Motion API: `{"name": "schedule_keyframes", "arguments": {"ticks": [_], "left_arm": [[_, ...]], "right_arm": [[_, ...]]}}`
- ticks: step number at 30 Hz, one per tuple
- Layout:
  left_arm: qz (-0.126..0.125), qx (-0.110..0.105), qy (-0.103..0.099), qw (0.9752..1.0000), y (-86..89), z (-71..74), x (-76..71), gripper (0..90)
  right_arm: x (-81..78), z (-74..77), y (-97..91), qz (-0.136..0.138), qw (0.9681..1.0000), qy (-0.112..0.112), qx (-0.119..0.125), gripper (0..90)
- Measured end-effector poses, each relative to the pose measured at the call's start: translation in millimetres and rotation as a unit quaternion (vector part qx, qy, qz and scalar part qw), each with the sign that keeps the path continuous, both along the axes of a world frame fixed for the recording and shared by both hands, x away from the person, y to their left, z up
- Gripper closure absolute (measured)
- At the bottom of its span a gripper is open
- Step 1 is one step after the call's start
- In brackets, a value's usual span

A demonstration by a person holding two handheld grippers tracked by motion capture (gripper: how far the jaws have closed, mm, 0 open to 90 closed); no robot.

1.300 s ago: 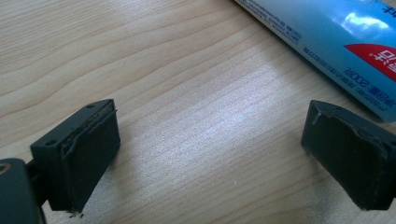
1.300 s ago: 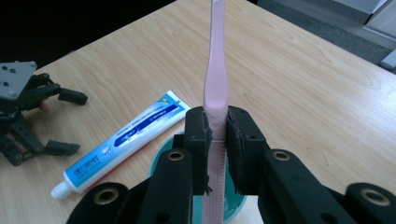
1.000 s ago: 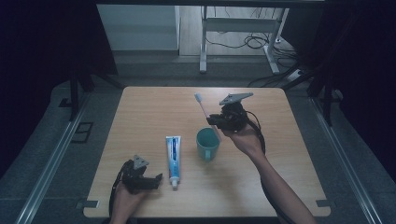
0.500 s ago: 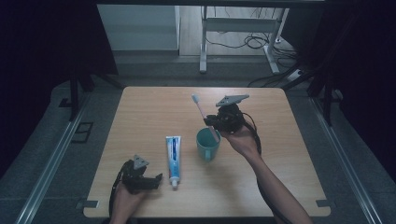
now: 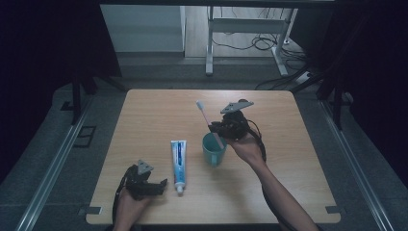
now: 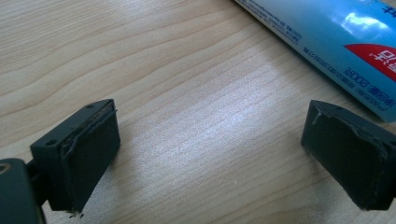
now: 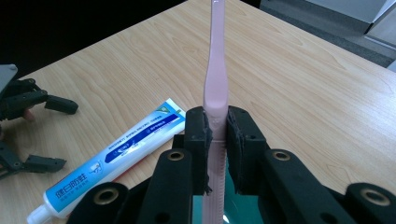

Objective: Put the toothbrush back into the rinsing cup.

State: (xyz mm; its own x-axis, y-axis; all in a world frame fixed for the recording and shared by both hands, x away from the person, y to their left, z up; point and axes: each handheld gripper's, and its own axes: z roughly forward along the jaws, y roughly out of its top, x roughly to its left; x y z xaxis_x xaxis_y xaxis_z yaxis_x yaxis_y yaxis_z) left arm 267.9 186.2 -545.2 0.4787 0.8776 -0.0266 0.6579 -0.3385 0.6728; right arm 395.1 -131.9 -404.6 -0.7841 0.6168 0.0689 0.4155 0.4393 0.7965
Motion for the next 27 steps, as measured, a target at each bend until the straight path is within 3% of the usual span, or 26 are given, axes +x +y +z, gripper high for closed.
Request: {"name": "schedule_keyframes", "arguments": {"ticks": [27], "left_arm": [[-0.001, 0.000, 0.000, 1.0000, 0.0, 0.0, 0.0, 4.5]], "right_arm": [[3.8, -33.2, 6.3, 0.004, 0.9996, 0.027, -0.010, 78.4]]}}
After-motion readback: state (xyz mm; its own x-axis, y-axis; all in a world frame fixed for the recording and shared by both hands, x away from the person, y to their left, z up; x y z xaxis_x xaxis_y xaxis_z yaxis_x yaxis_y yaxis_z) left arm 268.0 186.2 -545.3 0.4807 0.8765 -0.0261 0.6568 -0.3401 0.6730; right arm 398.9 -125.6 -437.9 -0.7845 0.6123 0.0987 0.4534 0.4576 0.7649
